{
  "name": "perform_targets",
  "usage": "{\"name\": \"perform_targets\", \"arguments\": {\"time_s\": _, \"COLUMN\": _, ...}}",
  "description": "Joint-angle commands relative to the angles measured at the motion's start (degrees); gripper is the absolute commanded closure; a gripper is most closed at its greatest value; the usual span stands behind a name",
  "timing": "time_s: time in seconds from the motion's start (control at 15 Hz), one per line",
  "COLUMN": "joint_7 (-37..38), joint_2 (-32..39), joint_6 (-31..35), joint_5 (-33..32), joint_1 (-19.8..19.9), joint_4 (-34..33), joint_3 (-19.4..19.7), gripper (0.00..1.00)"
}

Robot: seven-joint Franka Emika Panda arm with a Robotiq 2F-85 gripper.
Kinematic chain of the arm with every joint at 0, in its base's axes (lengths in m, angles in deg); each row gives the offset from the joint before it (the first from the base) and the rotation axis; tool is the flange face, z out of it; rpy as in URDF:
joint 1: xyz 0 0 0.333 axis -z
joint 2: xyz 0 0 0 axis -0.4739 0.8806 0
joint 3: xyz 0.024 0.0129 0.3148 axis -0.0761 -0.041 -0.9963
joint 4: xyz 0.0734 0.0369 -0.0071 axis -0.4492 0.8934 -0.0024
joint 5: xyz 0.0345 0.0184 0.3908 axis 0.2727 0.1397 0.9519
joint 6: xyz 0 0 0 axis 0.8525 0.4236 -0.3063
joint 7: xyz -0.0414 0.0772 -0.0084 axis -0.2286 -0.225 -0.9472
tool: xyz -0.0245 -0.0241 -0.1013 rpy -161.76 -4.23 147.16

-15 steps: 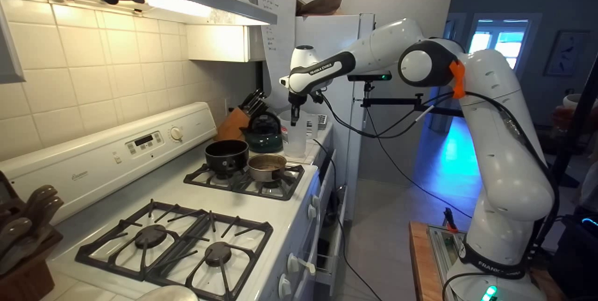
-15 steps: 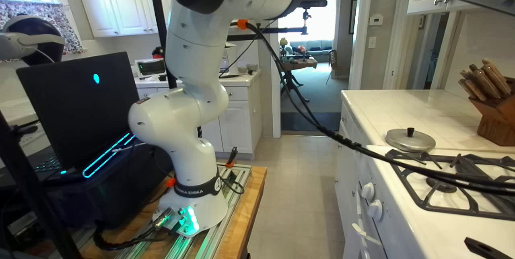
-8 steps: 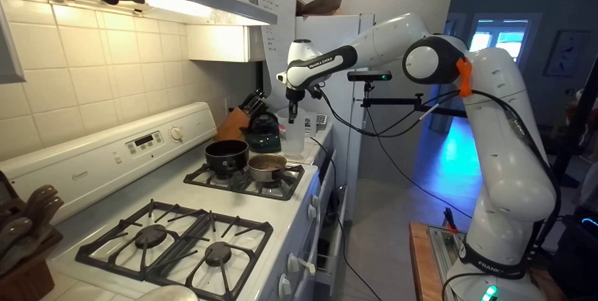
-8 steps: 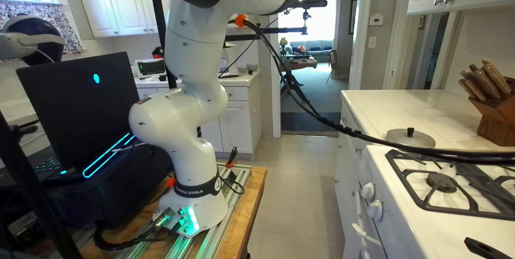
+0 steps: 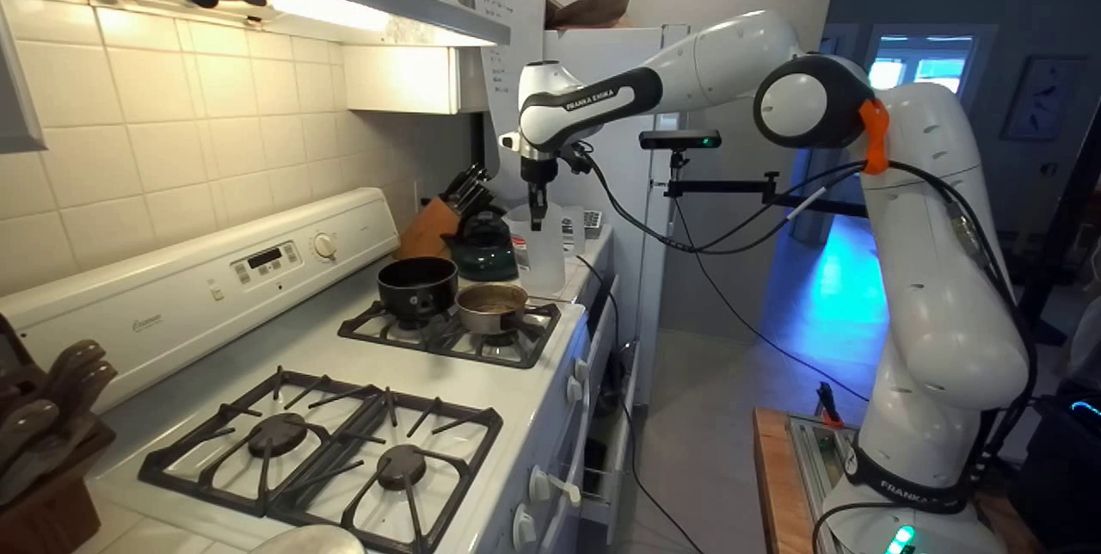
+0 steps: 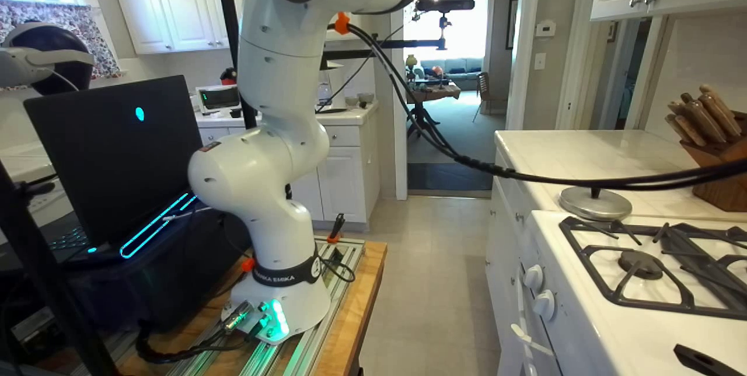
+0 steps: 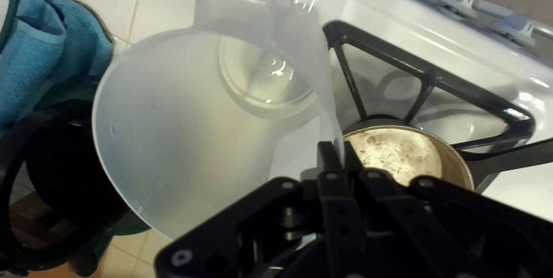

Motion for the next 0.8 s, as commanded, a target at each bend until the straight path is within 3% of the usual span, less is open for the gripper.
{"name": "perform_targets", "arguments": {"time_s": 0.0, "joint_7": -2.35, "joint_2": -3.25, "joint_6": -5.36, "joint_5": -1.97, "joint_1": -1.10, "joint_4": 1.55, "joint_3": -0.31, "gripper": 0.99}}
{"name": "perform_targets", "arguments": {"time_s": 0.73, "joint_7": -8.96, "joint_2": -1.40, "joint_6": -17.34, "joint_5": -9.84, "joint_1": -4.75, "joint_4": -1.83, "joint_3": -0.43, "gripper": 0.99}}
